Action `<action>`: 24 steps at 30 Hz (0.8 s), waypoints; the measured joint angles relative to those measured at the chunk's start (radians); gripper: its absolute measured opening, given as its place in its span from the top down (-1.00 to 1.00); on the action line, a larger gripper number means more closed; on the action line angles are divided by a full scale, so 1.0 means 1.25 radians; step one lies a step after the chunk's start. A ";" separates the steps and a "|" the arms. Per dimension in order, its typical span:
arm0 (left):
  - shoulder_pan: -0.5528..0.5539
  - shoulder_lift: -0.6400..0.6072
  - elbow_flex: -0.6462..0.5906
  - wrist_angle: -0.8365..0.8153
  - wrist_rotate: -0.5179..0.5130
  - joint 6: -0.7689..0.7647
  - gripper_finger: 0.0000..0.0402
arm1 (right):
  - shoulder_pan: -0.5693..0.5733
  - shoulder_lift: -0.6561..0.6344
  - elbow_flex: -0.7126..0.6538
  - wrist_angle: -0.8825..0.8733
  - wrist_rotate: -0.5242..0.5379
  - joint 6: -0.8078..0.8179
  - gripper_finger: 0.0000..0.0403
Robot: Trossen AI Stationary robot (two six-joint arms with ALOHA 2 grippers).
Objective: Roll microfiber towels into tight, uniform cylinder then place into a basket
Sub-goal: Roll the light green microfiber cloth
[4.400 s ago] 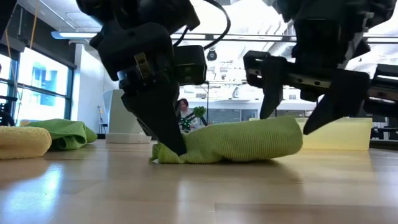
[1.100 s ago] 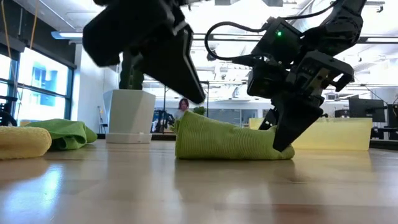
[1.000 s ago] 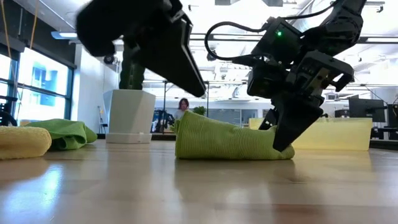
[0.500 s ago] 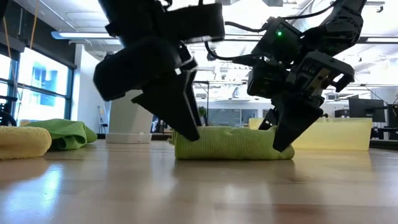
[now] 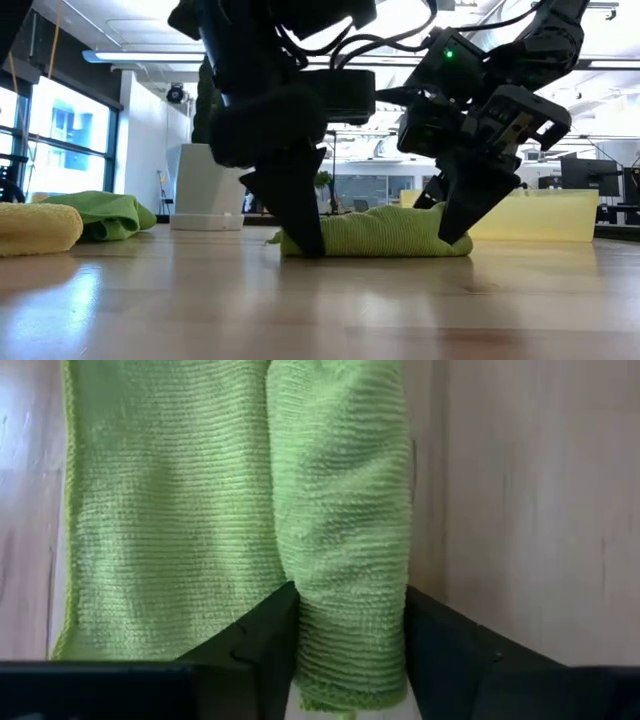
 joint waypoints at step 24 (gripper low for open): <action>0.040 0.002 -0.023 0.065 0.243 0.002 0.91 | 0.214 -0.230 -0.049 -0.021 0.204 -0.479 0.32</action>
